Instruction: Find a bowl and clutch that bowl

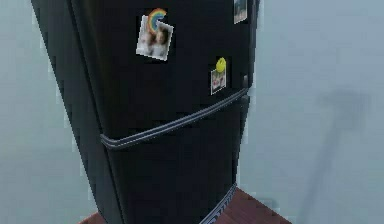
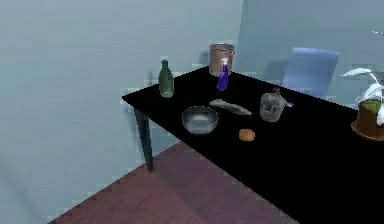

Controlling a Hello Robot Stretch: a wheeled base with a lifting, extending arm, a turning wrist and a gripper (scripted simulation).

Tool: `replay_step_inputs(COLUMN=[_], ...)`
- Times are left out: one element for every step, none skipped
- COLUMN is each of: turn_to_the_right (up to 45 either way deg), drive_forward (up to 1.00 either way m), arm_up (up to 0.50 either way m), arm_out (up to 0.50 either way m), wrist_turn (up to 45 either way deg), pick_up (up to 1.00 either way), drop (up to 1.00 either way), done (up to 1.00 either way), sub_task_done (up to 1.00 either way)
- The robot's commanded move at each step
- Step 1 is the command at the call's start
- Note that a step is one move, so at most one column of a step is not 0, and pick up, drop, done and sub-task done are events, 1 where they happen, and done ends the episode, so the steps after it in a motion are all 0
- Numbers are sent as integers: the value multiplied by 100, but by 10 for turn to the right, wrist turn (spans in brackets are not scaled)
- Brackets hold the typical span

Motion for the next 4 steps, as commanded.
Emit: replay_step_inputs(turn_to_the_right=[0,0,0,0], drive_forward=[0,0,0,0], arm_up=[50,38,0,0], arm_out=[0,0,50,0], wrist_turn=[0,0,0,450], pick_up=[0,0,0,0], drop=[0,0,0,0], done=[0,0,0,0], sub_task_done=[0,0,0,0])
